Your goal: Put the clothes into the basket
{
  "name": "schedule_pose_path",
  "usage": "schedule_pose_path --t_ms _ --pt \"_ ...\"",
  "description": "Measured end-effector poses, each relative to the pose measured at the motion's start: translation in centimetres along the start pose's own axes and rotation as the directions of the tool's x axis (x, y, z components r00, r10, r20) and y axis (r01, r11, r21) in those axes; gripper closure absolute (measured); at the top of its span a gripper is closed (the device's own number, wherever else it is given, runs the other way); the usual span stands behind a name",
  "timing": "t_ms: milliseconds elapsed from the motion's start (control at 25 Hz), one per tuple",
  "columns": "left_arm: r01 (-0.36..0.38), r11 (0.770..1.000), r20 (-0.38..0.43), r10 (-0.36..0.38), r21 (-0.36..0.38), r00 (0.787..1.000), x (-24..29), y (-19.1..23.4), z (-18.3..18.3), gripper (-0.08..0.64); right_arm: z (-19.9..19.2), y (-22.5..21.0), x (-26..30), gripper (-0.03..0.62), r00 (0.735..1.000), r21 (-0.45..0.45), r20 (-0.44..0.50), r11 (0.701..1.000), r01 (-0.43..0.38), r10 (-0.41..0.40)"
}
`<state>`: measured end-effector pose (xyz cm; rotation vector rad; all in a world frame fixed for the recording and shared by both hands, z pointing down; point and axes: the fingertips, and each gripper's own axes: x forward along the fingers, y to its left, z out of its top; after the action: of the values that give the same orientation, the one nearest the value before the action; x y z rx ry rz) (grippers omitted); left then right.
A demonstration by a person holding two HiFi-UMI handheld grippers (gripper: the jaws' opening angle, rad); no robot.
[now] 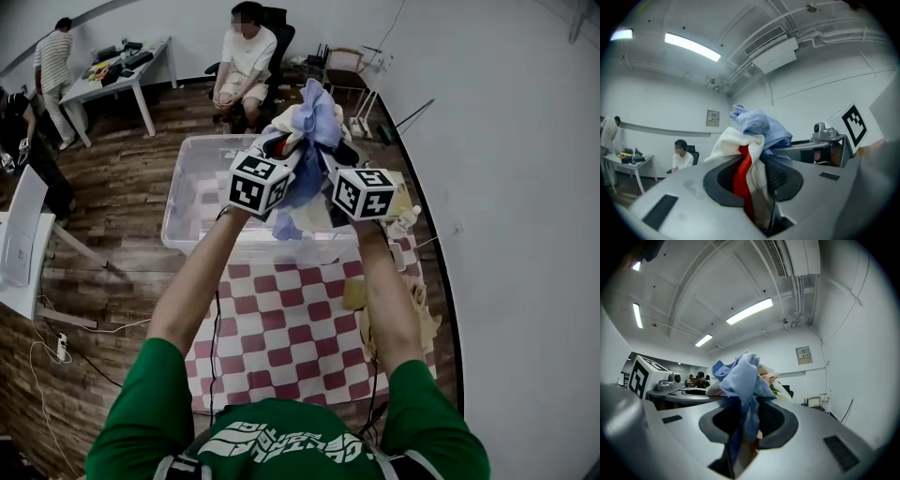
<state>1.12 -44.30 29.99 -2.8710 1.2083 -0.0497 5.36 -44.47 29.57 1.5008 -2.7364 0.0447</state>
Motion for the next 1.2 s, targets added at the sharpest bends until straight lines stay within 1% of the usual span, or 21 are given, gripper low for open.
schedule_pose_path --t_ms 160,320,520,640,800,880,1120,1200 --pt "0.0 0.999 -0.06 -0.002 -0.047 0.998 1.1 1.1 -4.4 0.477 -4.3 -0.8 1.7 0.503 0.997 0.025 -0.075 1.0 -0.012 0.014" --pt "0.003 0.998 -0.126 -0.011 -0.063 0.992 2.4 2.5 -8.5 0.477 -8.3 -1.7 3.7 0.503 0.989 0.05 -0.143 0.999 -0.02 0.027" --pt "0.0 0.997 -0.207 -0.014 -0.071 0.978 3.8 3.8 -13.5 0.477 -13.4 -2.7 5.8 0.503 0.974 0.082 -0.223 0.996 -0.032 0.049" --pt "0.004 0.997 -0.26 -0.024 -0.077 0.965 4.3 4.1 -16.7 0.477 -16.5 -2.9 6.5 0.503 0.96 0.087 -0.272 0.995 -0.039 0.061" --pt "0.015 0.997 -0.328 -0.041 -0.082 0.944 5.3 4.7 -20.6 0.477 -20.2 -3.6 7.7 0.503 0.937 0.082 -0.341 0.995 -0.053 0.078" --pt "0.022 0.996 -0.367 -0.05 -0.081 0.929 5.7 4.9 -22.5 0.477 -22.1 -3.9 8.2 0.503 0.922 0.085 -0.377 0.994 -0.062 0.09" --pt "0.05 0.995 -0.476 -0.085 -0.084 0.876 6.8 5.1 -28.4 0.477 -28.0 -4.6 9.1 0.503 0.862 0.113 -0.487 0.989 -0.094 0.138" --pt "0.066 0.995 -0.52 -0.093 -0.069 0.849 7.0 4.9 -30.3 0.476 -29.8 -4.8 9.3 0.503 0.838 0.107 -0.525 0.989 -0.106 0.147"
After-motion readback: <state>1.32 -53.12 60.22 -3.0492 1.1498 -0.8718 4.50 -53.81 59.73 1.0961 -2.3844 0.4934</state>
